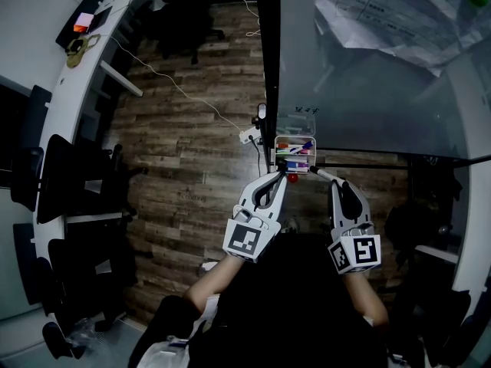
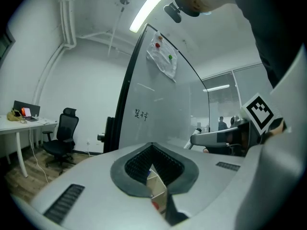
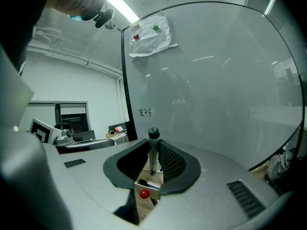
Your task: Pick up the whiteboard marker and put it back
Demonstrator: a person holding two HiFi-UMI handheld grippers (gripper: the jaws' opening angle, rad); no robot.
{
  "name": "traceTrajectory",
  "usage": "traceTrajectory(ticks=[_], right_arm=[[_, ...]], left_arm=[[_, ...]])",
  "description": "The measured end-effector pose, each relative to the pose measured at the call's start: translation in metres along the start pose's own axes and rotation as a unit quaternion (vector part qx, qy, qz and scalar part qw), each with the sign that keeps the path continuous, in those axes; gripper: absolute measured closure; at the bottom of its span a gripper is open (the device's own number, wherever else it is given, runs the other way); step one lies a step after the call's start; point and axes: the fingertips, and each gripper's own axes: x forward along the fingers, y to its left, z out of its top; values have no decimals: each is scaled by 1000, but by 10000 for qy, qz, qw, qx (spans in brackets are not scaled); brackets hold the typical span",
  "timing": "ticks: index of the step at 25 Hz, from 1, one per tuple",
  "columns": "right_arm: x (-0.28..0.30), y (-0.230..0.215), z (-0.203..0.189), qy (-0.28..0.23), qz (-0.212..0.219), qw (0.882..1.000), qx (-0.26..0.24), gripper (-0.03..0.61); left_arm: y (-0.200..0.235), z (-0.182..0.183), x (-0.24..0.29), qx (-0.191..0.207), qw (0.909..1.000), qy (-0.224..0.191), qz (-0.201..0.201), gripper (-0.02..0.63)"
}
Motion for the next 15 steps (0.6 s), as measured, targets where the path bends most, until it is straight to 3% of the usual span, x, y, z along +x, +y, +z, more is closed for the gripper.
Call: traceTrajectory(ticks=[15], right_arm=[[-1, 2, -1, 40, 1, 10000, -37, 502]], left_arm=[[1, 1, -5, -35, 10000, -26, 21, 607]])
